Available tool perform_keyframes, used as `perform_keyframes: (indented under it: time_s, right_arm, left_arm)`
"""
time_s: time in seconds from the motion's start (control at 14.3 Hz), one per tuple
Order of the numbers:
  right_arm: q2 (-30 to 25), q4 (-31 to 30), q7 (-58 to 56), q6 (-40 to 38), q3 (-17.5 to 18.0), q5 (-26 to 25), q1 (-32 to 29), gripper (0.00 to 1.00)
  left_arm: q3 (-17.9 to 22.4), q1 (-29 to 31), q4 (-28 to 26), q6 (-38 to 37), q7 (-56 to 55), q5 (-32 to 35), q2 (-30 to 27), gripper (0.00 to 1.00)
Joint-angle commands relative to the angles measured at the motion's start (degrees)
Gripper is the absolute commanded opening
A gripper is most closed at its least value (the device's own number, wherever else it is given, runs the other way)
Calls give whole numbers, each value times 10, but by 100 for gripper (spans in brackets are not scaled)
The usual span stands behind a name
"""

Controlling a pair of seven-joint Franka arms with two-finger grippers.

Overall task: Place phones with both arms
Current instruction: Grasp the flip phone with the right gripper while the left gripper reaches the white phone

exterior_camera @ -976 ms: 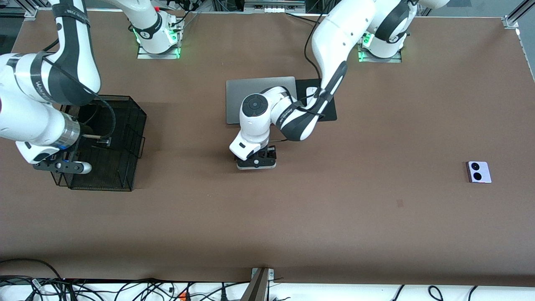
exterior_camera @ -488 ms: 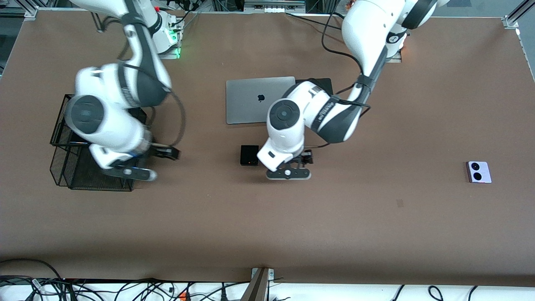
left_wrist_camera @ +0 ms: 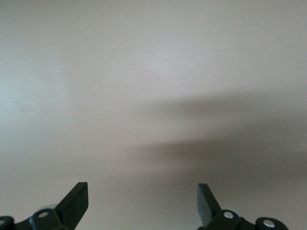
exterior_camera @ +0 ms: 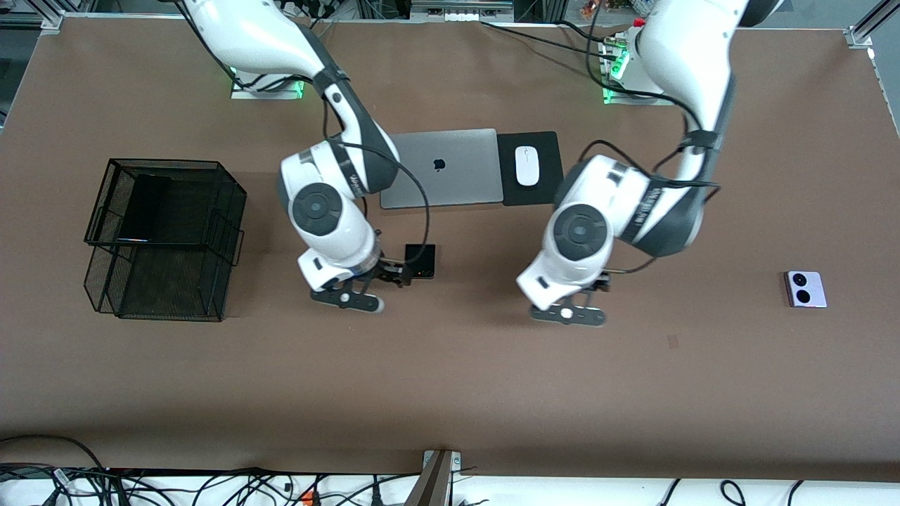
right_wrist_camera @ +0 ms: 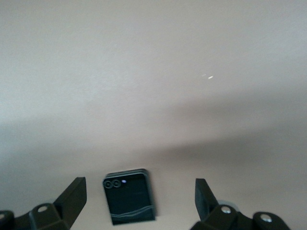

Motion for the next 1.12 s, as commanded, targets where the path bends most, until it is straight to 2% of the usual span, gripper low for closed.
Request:
perform_keyframes:
  time_s: [0.0, 0.28, 0.56, 0.77, 1.05]
  right_arm:
    - [53, 45, 50, 38, 0, 5, 26, 100]
    - [106, 46, 67, 106, 0, 5, 51, 100]
    - [107, 43, 8, 77, 0, -28, 57, 100]
    - [106, 35, -27, 55, 0, -31, 64, 100]
    - [105, 16, -34, 55, 0, -31, 69, 100]
  left_arm:
    - [-6, 31, -91, 5, 43, 41, -66, 100]
    - [-7, 118, -168, 42, 142, 54, -124, 100]
    - [-6, 179, -197, 78, 156, 69, -135, 100]
    - [-7, 234, -248, 140, 232, 81, -161, 100]
    - [-7, 302, -293, 220, 300, 81, -168, 100]
